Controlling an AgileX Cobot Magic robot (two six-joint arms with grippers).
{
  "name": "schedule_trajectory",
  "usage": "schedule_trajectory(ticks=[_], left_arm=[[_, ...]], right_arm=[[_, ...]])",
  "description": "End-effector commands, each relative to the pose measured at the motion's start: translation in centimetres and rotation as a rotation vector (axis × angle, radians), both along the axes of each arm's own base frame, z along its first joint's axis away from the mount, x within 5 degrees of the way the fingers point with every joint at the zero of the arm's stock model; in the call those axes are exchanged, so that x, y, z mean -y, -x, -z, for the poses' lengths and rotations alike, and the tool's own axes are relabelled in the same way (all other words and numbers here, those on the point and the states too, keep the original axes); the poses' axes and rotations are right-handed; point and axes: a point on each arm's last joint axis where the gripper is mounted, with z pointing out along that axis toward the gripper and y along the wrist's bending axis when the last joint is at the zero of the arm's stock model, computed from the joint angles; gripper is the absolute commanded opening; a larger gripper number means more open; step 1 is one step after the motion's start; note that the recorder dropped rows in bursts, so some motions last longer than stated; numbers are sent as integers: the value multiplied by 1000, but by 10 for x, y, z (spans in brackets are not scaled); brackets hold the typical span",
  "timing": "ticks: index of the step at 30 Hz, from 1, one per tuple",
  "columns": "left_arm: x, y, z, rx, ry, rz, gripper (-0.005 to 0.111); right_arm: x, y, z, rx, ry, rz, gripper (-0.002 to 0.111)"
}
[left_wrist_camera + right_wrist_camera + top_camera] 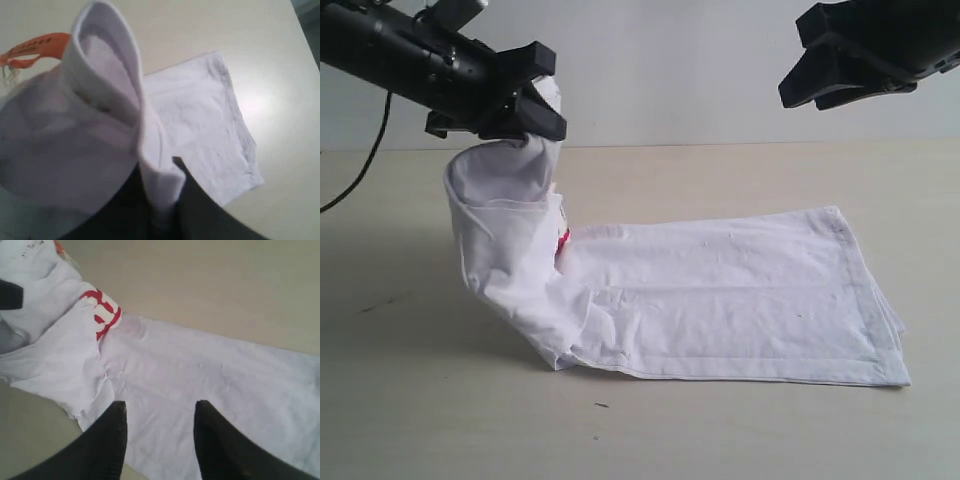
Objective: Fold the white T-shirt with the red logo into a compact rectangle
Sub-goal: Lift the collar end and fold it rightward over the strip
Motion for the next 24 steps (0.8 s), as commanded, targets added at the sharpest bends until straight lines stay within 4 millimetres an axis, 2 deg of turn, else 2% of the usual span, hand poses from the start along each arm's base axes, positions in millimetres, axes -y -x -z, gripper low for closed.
schedule_trajectory(ticks=[1,8,13,15,16,19,20,22,24], left_arm=[[24,1,-11,48,32,12,0],[79,2,-3,45,70,112,0],[122,8,26,6,50,200,2],[137,9,39,6,39,218,14],[143,8,44,15,31,220,24],[154,5,55,25,22,221,63],[156,4,57,28,18,225,82],[154,2,58,45,-8,232,81],[149,-1,52,57,-30,221,74]], right_arm=[[0,15,-23,62,-5,-3,45],[-1,33,-42,117,-5,-2,49],[-1,36,-46,129,-5,-1,49],[-1,36,-46,123,-3,-5,49],[-1,37,-46,121,-1,-6,49],[-1,37,-45,112,-2,-12,49],[-1,37,-45,112,-2,-12,49],[0,37,-44,108,11,-8,49],[1,38,-40,93,23,1,49]])
